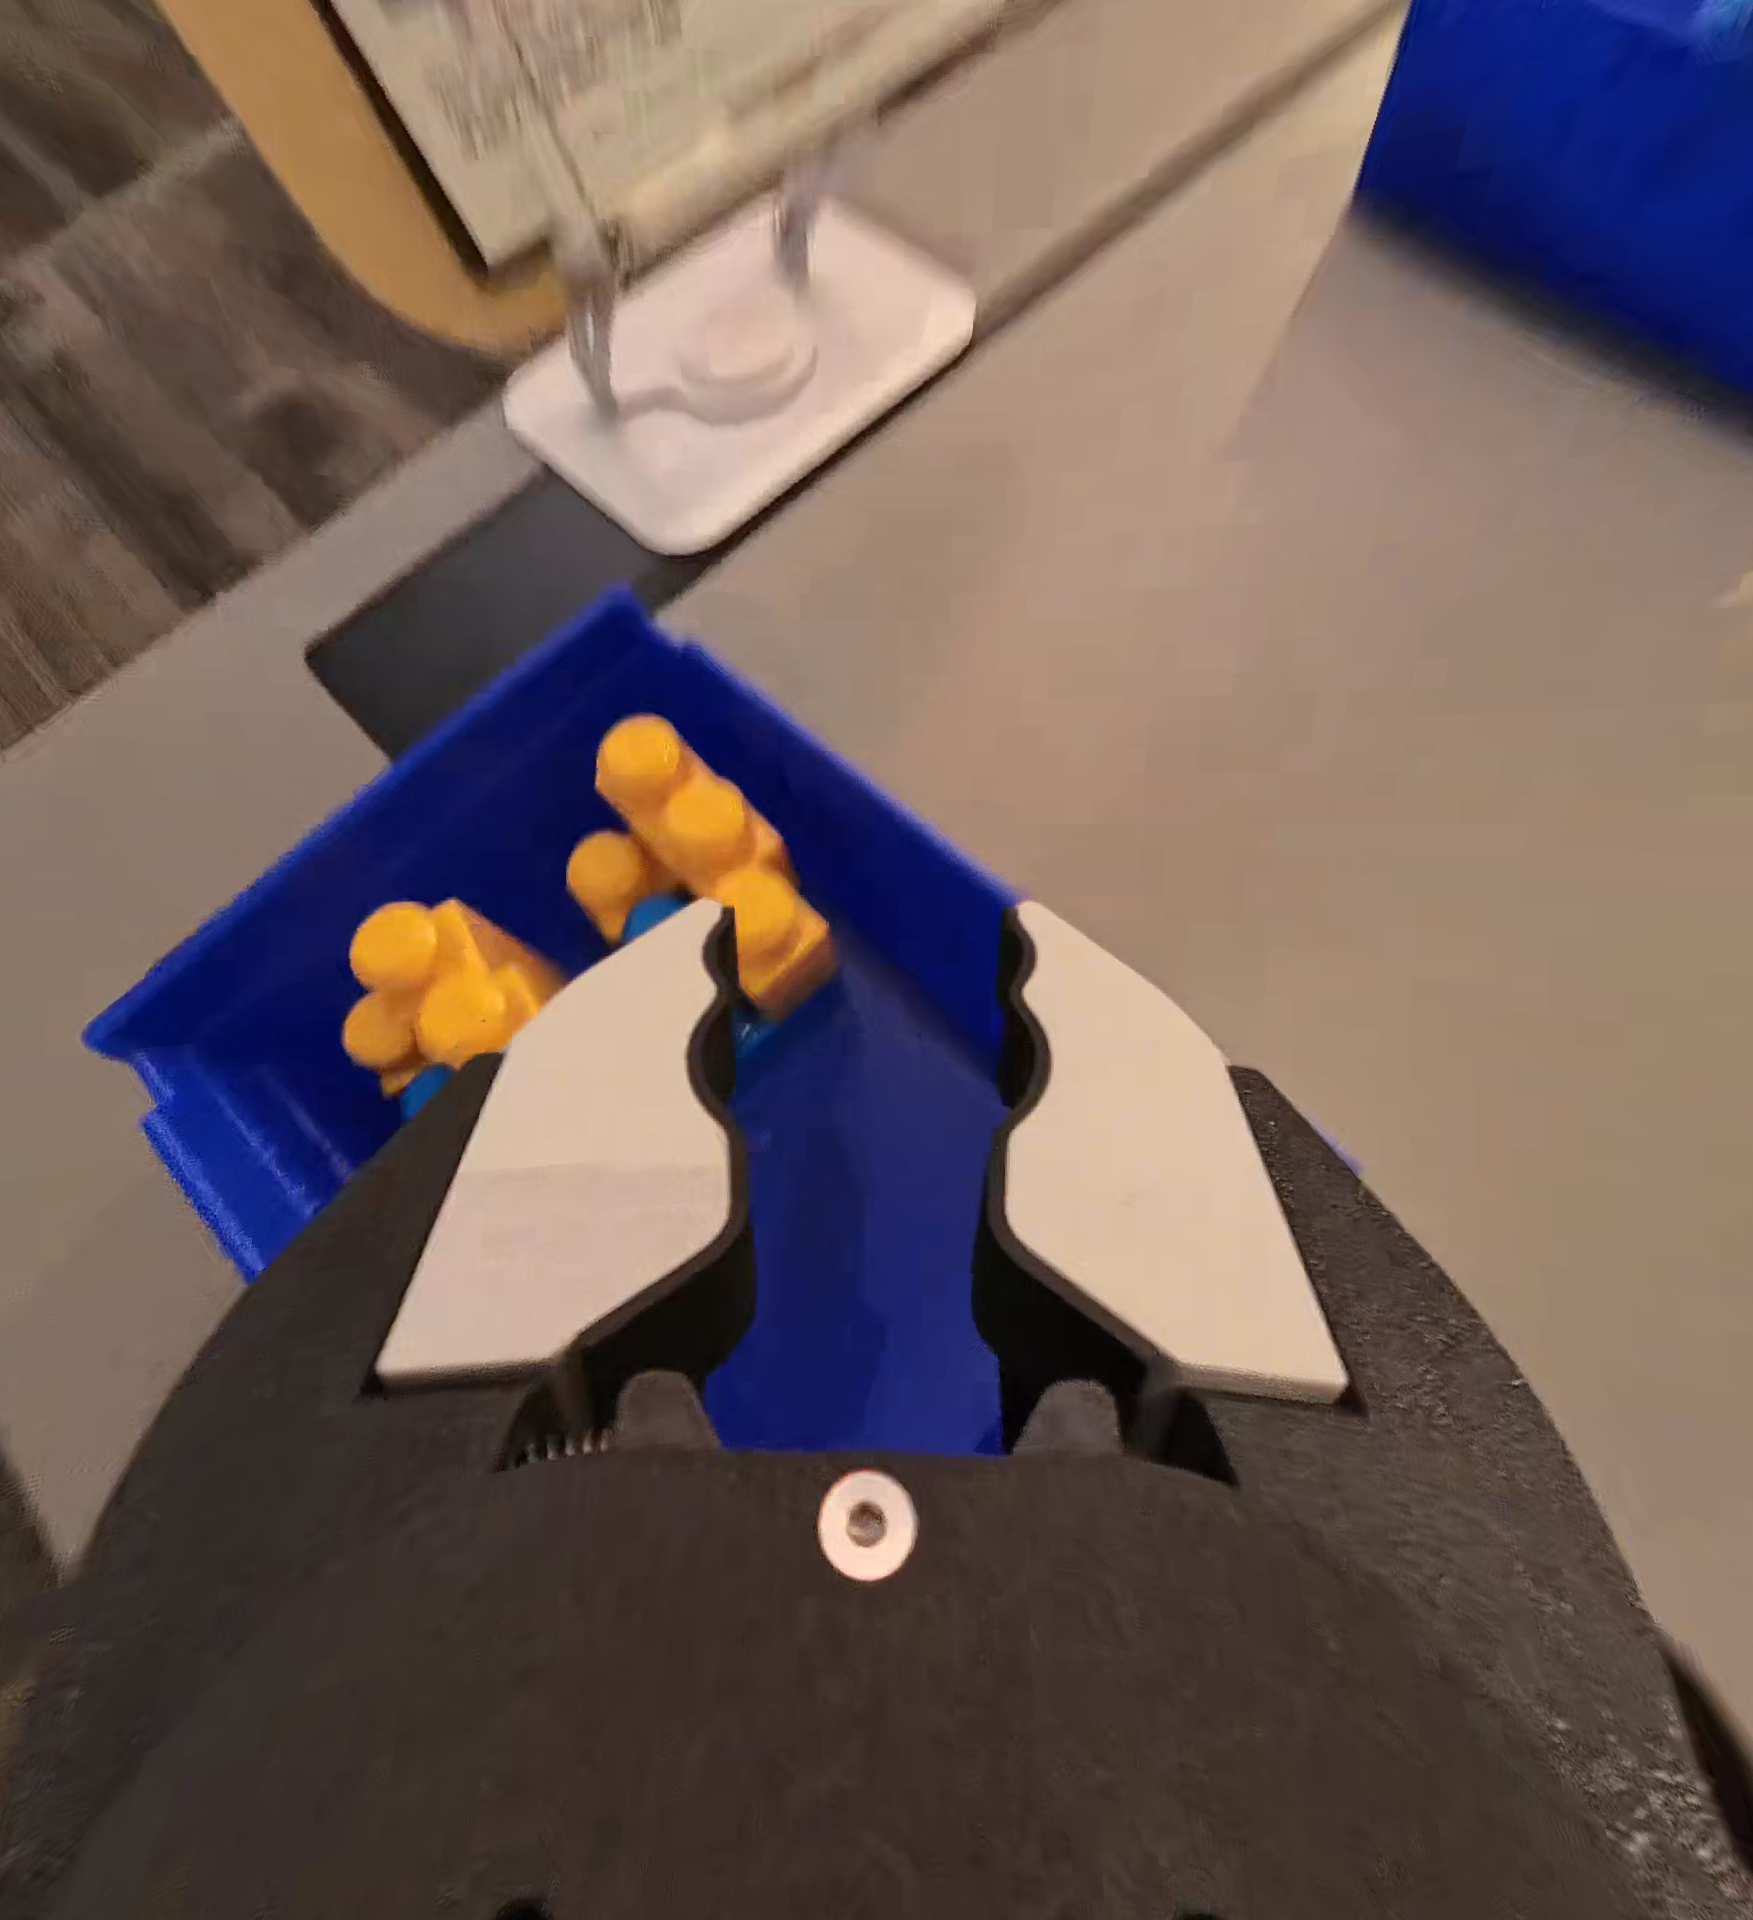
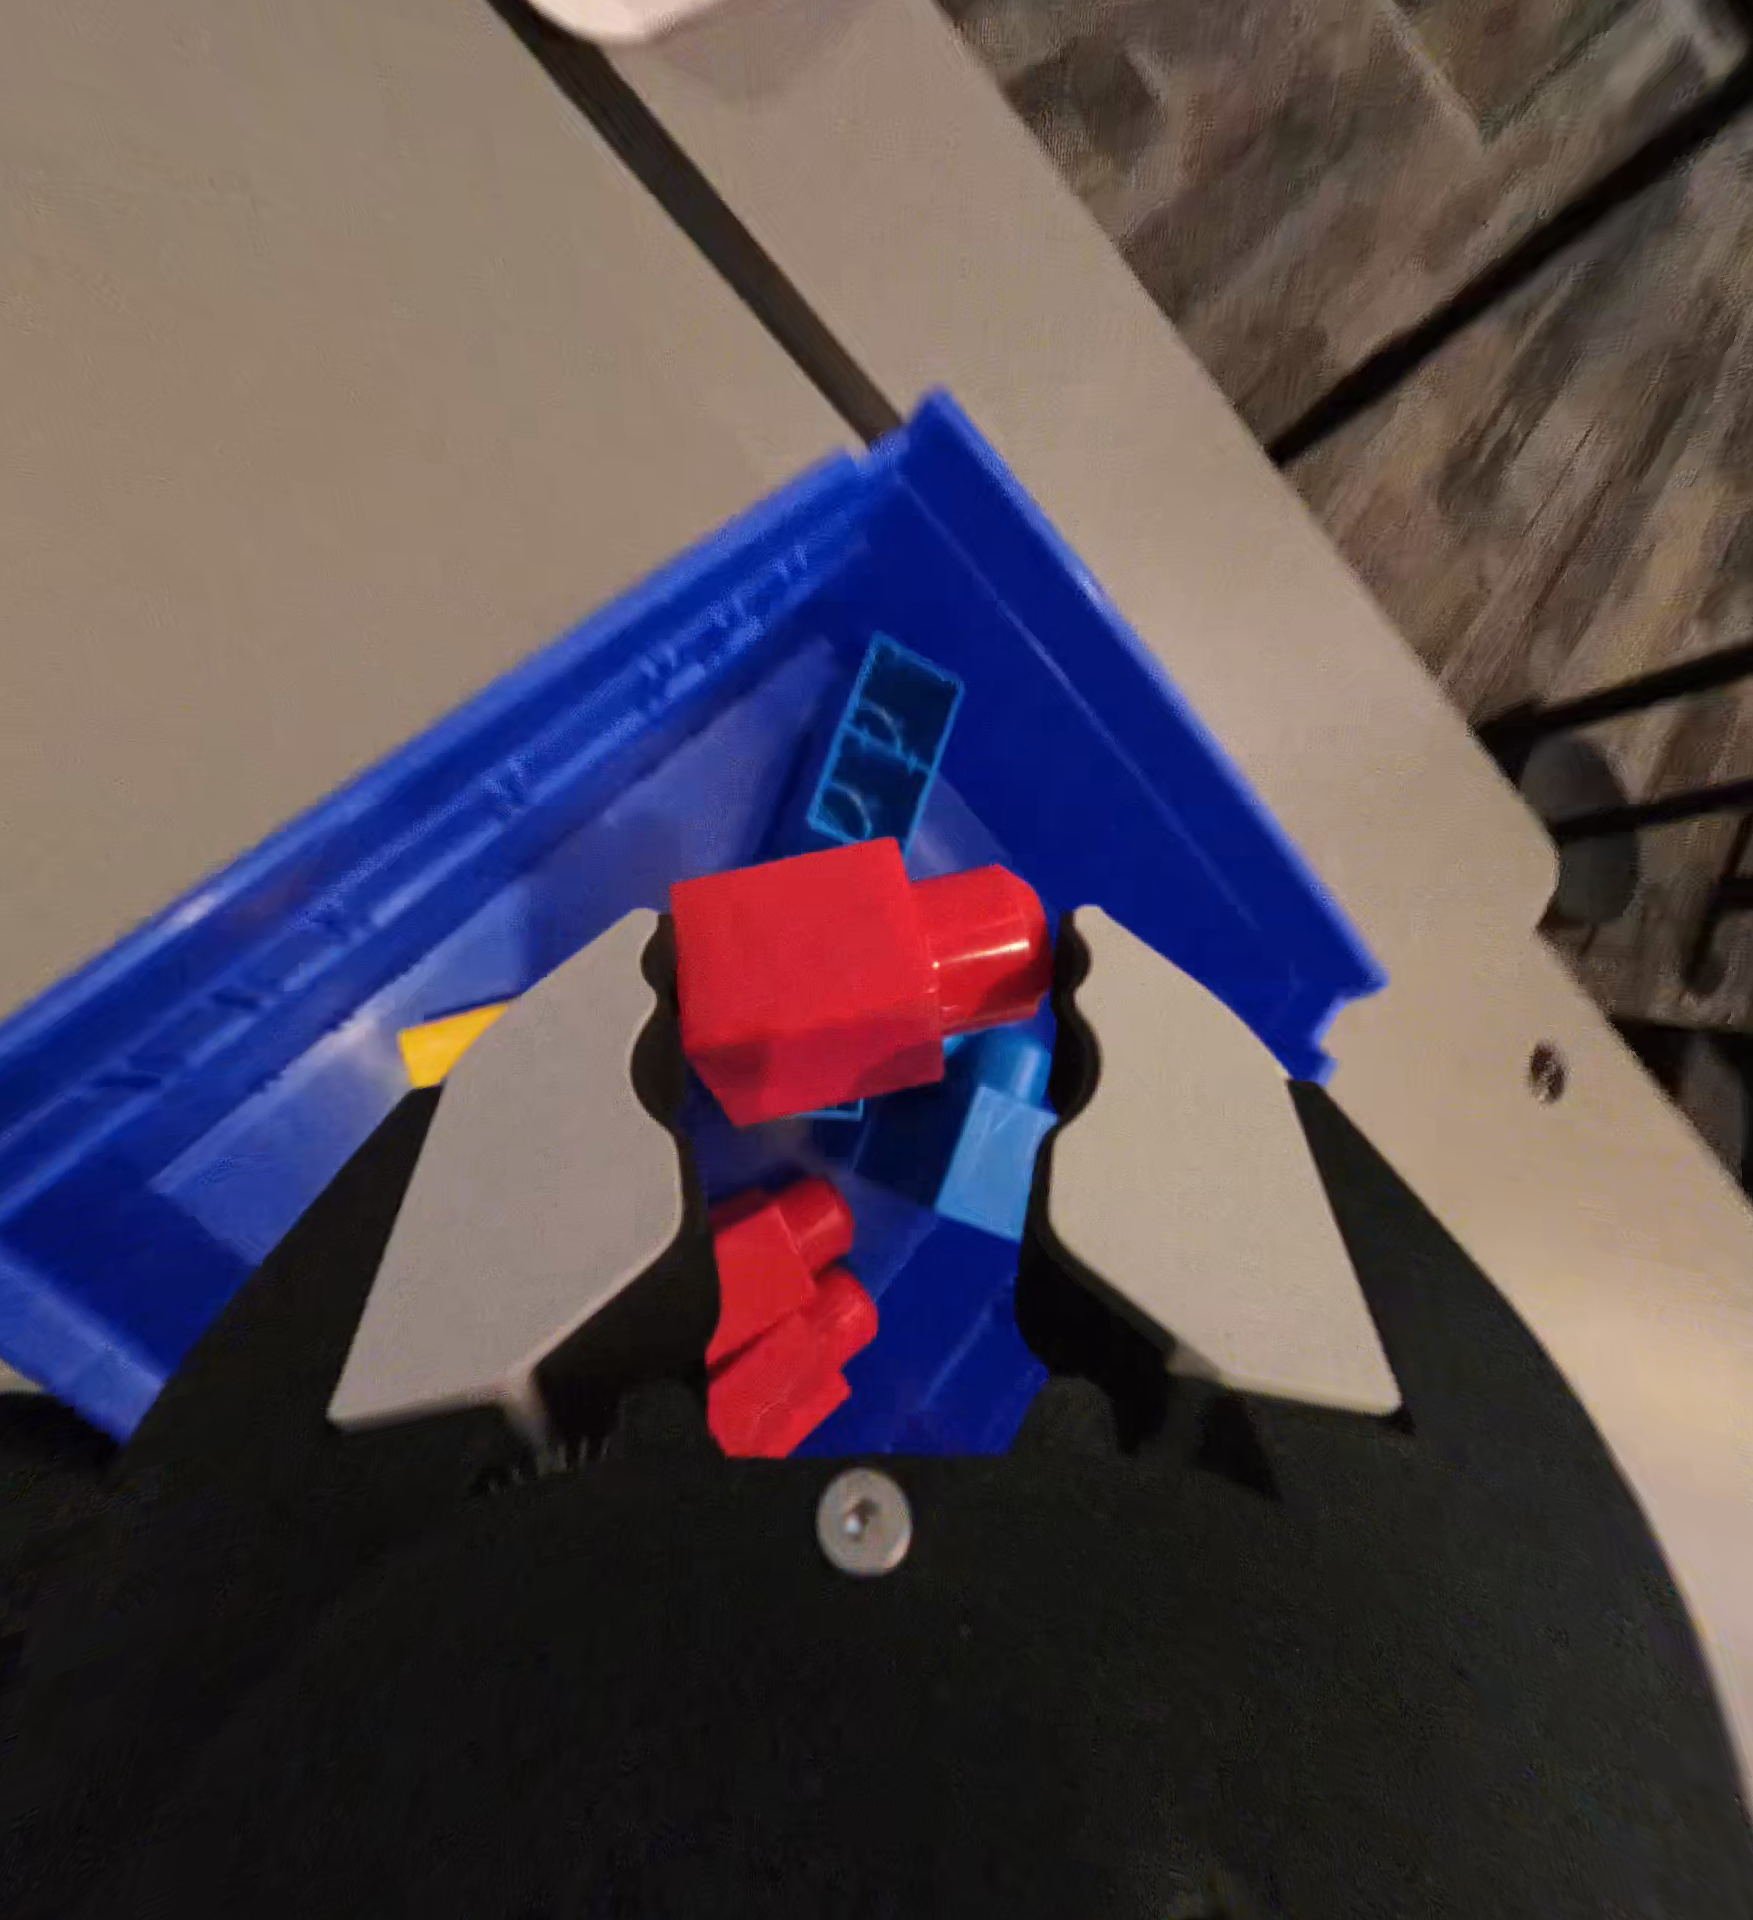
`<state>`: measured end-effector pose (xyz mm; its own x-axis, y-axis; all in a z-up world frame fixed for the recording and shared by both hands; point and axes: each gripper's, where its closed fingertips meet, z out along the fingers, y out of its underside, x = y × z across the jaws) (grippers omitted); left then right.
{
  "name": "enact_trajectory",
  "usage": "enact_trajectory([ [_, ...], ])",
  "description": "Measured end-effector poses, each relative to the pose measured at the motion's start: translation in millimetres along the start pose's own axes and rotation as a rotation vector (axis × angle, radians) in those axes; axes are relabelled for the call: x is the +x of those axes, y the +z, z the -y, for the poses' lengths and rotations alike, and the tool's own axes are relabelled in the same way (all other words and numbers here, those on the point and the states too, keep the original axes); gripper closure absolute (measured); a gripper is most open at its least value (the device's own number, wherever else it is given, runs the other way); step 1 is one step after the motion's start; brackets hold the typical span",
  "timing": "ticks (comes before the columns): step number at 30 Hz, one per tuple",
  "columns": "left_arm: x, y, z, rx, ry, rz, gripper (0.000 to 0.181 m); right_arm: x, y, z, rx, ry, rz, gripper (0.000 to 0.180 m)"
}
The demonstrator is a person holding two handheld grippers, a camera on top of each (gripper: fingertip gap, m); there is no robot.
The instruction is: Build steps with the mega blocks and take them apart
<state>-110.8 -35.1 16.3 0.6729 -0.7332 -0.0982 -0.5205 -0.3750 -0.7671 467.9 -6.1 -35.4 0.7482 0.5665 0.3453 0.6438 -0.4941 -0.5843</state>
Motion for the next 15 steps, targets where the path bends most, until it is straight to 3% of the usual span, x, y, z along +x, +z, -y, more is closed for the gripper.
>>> enact_trajectory([
  [5, -22.9, 39.4, -46.6, -0.187, 0.309, 0.096, 0.124, 10.2, 30.3, -72.7, -0.188, 0.199, 0.087, 0.107],
  [15, -29.5, 91.5, -57.3, -0.241, 0.329, -0.032, 0.127, 9.0, 28.0, -54.2, -0.072, 0.23, 0.112, 0.102],
])
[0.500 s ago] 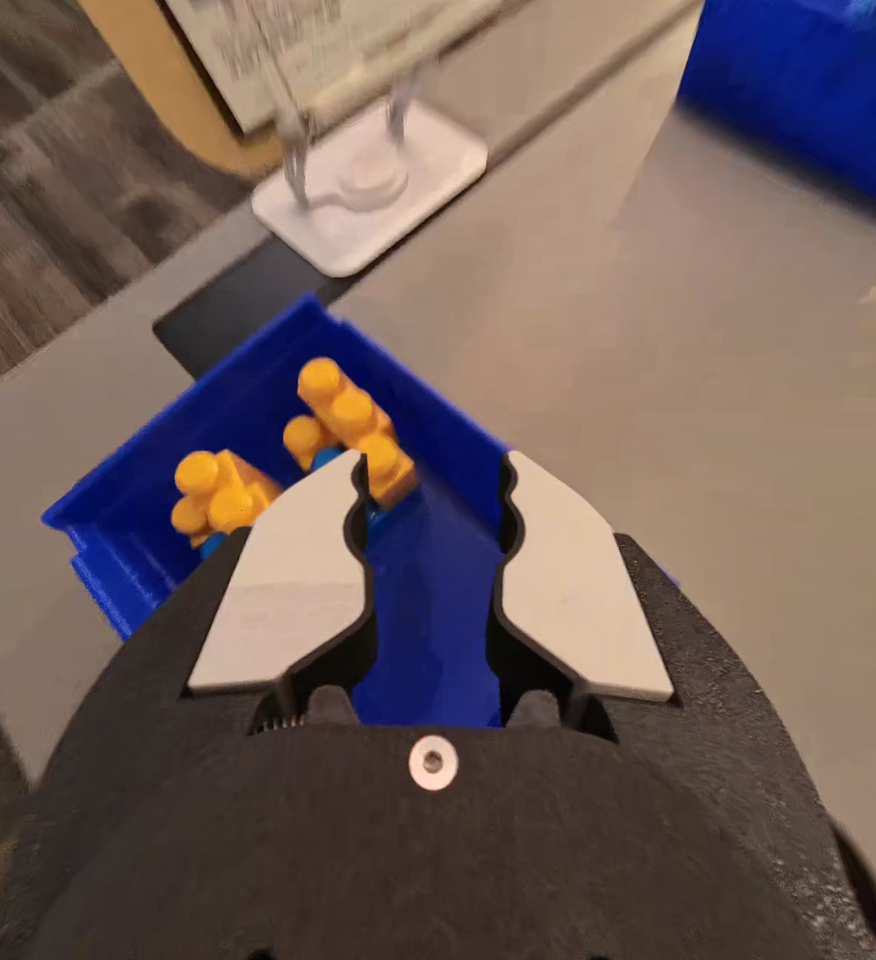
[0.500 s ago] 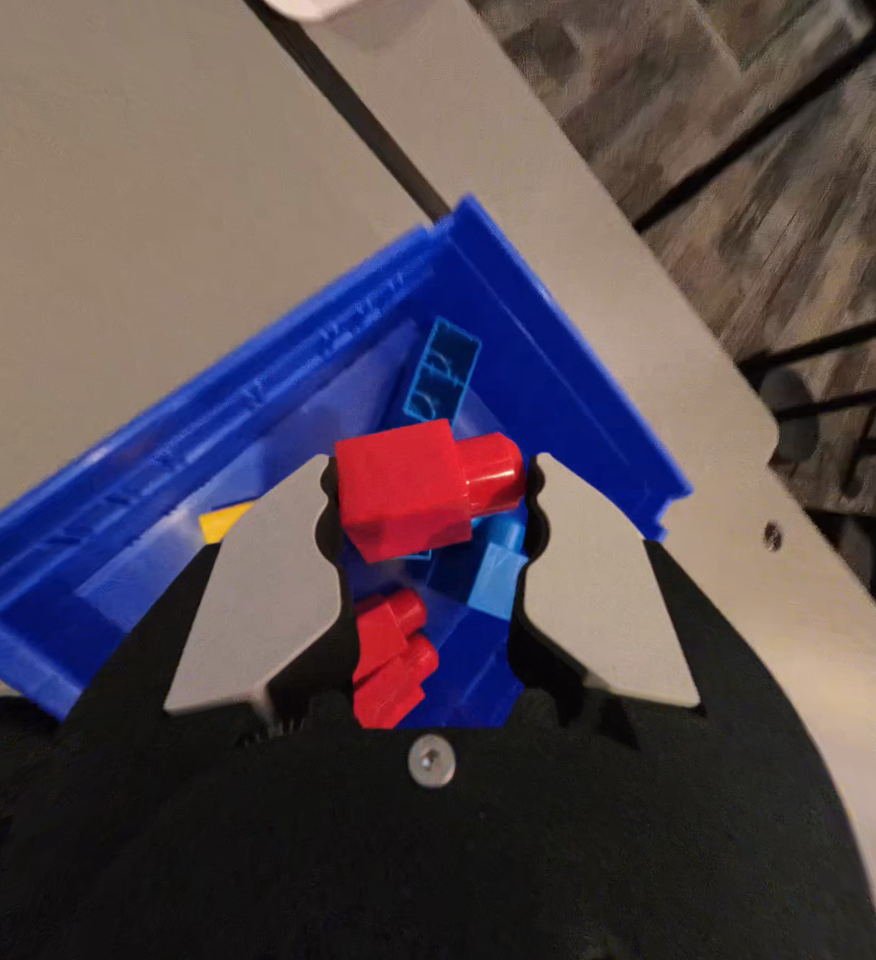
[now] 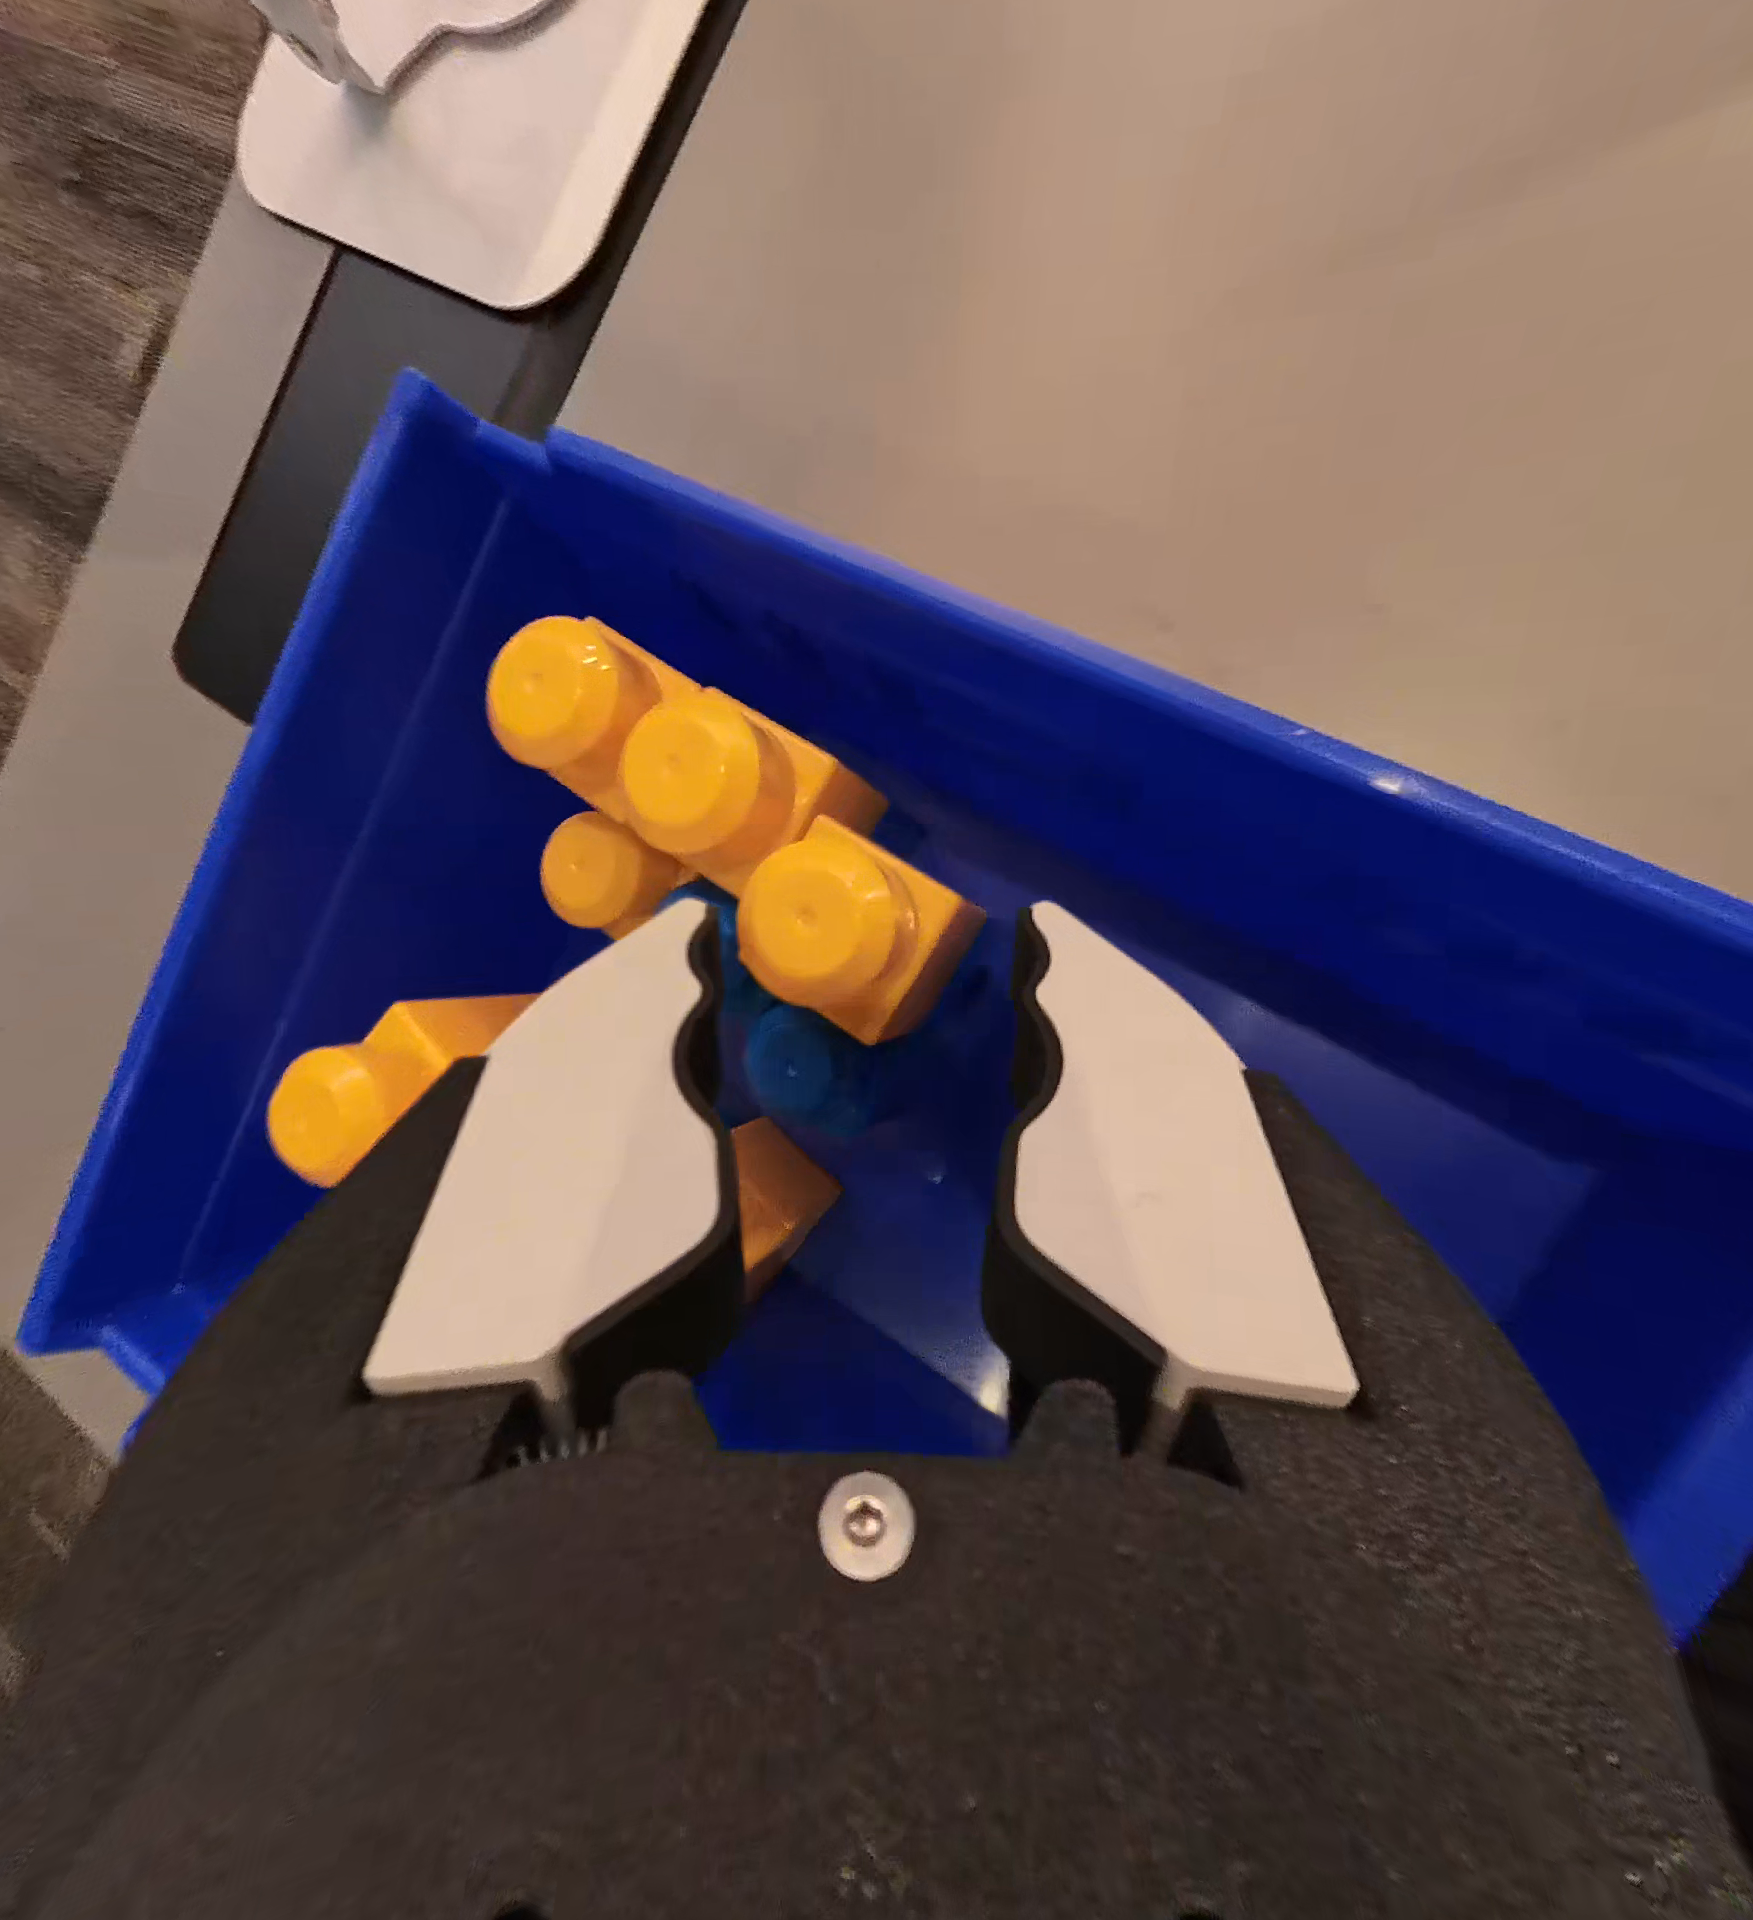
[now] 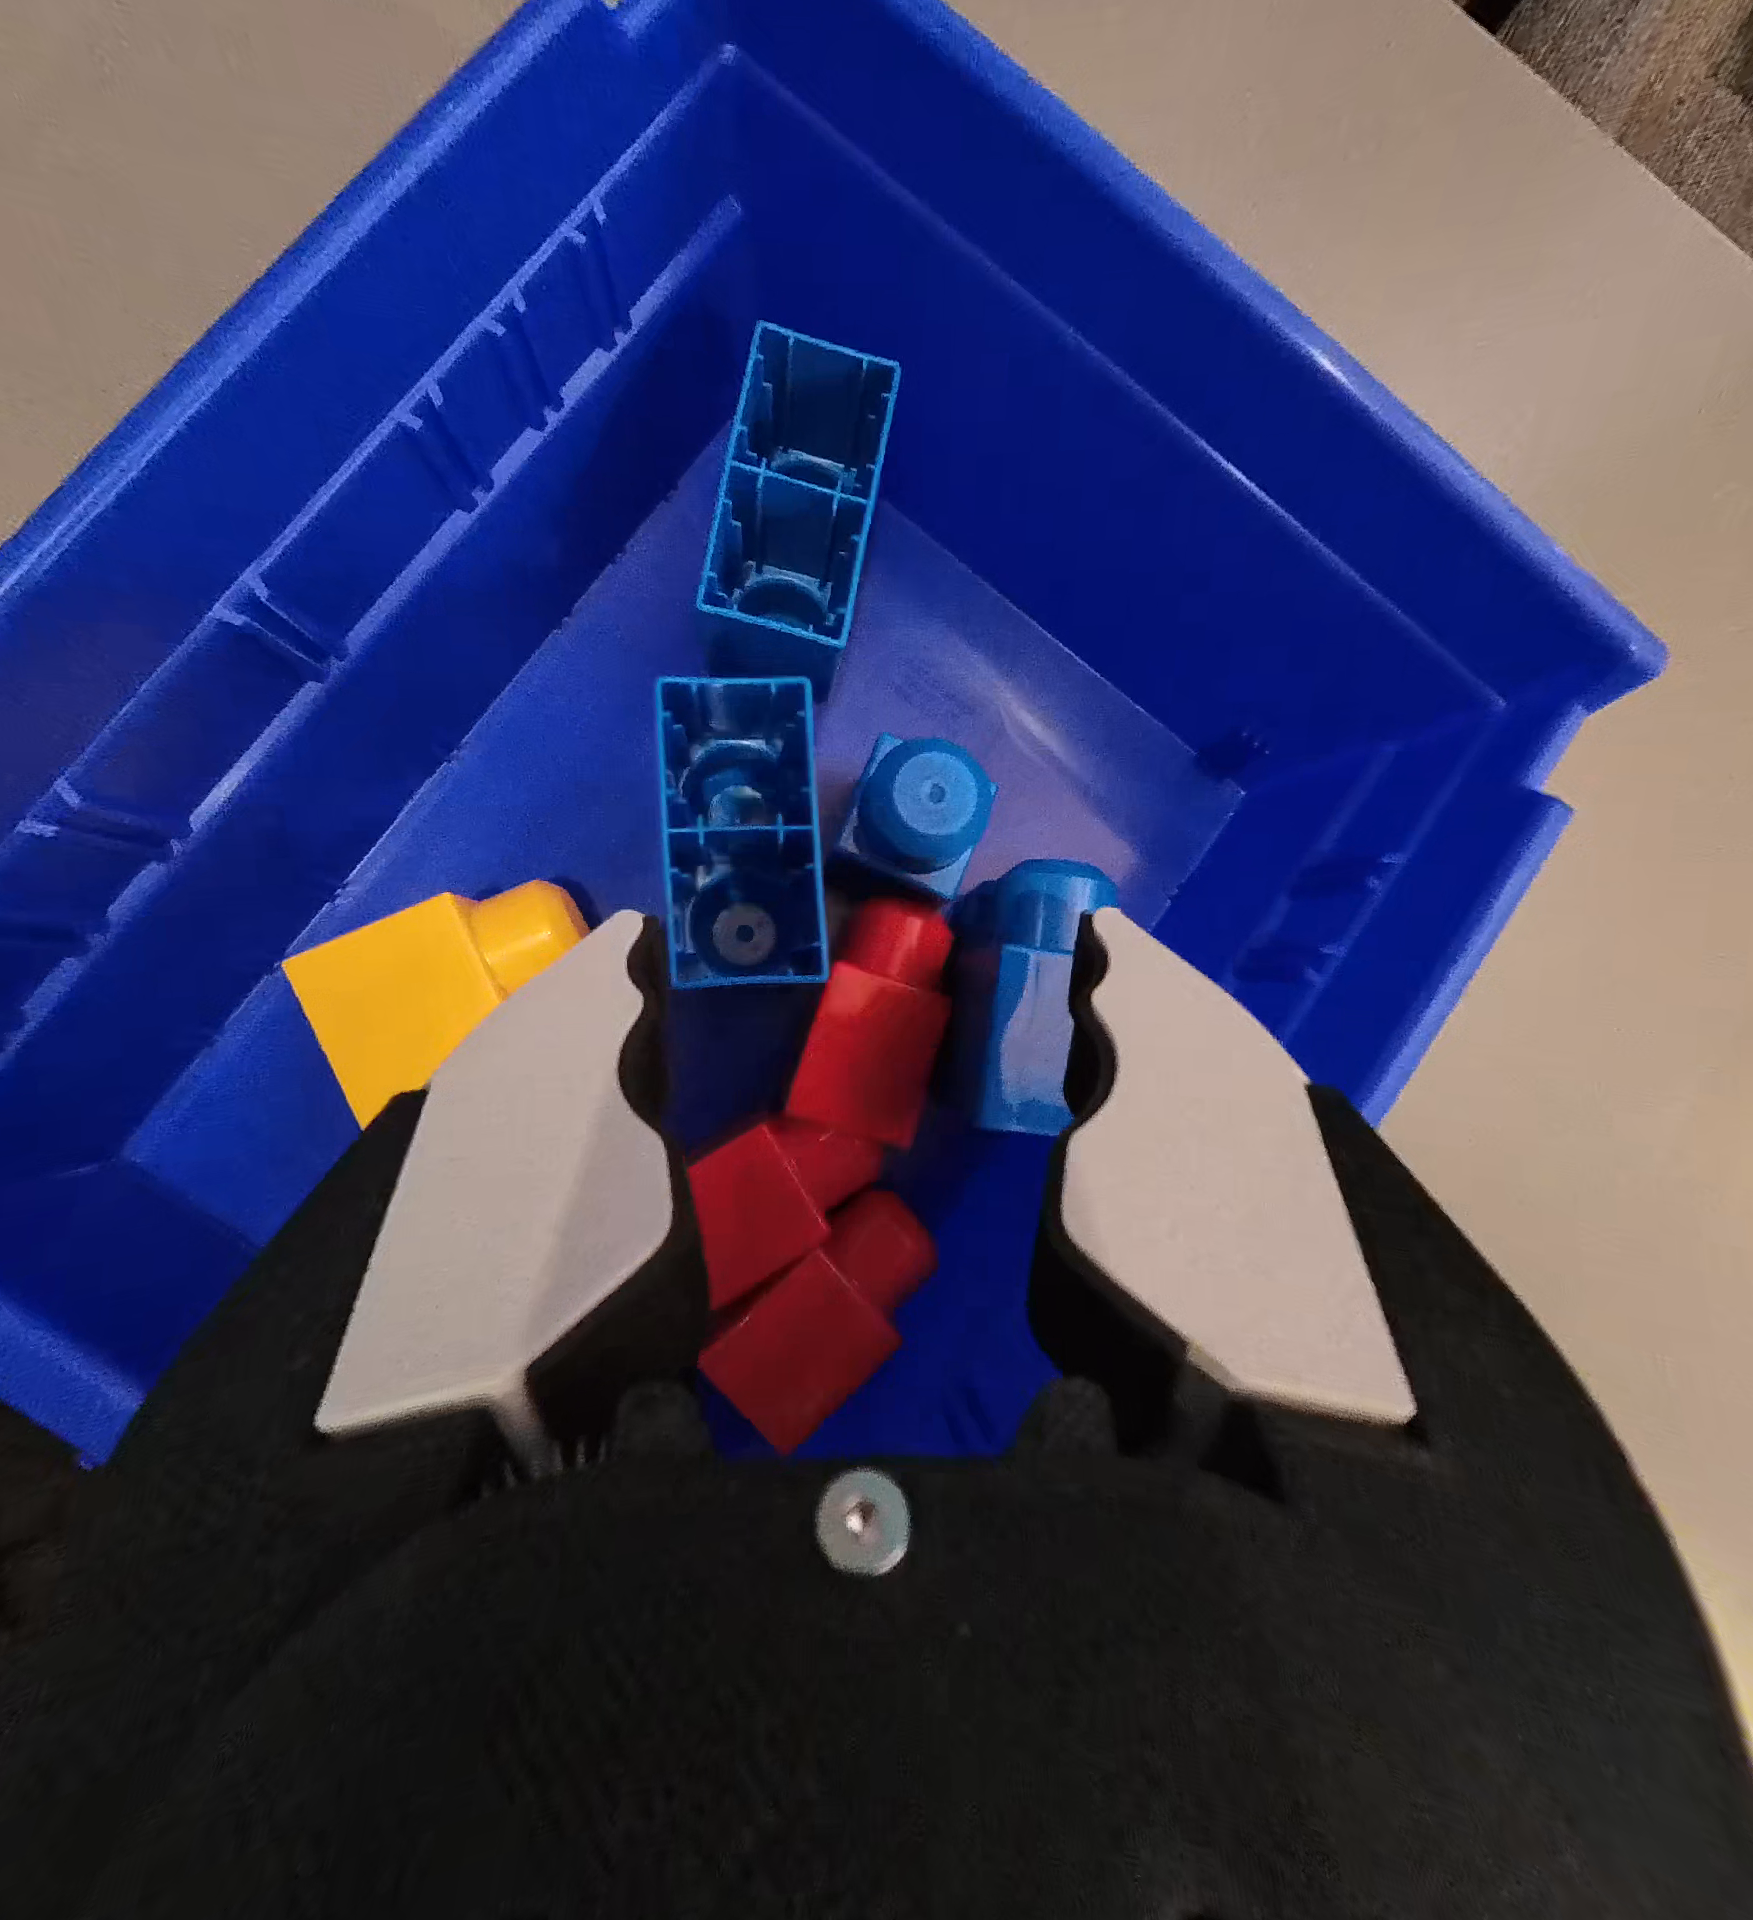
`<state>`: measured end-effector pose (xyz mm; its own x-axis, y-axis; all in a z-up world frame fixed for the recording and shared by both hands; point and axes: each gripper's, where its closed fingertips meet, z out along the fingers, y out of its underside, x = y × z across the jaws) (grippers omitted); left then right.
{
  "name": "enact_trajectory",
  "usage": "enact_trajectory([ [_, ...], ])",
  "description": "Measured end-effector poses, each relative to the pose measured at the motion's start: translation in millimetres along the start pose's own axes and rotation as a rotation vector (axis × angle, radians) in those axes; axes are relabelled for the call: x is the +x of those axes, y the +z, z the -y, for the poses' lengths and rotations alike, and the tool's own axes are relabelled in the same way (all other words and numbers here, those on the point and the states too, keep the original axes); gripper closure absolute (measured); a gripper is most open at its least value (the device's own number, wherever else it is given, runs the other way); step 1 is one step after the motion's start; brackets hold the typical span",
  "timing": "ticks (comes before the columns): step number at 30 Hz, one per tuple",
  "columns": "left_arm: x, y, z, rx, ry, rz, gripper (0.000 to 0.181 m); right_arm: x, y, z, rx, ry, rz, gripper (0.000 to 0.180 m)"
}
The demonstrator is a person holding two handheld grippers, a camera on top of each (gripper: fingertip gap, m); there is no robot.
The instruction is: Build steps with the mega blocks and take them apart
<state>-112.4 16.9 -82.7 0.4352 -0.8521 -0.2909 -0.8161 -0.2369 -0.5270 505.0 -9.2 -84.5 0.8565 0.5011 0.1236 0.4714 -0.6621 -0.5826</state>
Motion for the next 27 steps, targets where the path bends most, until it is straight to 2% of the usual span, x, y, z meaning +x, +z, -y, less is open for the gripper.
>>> enact_trajectory([
  [8, 9.8, 4.6, -5.6, -0.04, 0.02, -0.043, 0.134, -0.2, 3.6, -1.0, -0.022, -0.005, -0.007, 0.103],
  [14, 22.3, 20.9, -15.0, -0.104, 0.05, -0.104, 0.127, -7.3, 7.2, -0.8, -0.039, -0.022, 0.01, 0.102],
  [19, 25.7, 25.6, -8.9, -0.073, 0.087, -0.11, 0.128, -13.8, 7.5, 3.7, -0.034, -0.035, 0.022, 0.103],
  [24, 21.9, 15.8, -16.2, -0.096, 0.06, -0.102, 0.129, -18.5, 10.4, 3.2, -0.061, -0.053, 0.028, 0.103],
  [27, 13.4, -2.7, -11.8, -0.048, 0.028, -0.059, 0.129, -20.9, 9.7, 3.7, -0.071, -0.064, 0.027, 0.104],
])
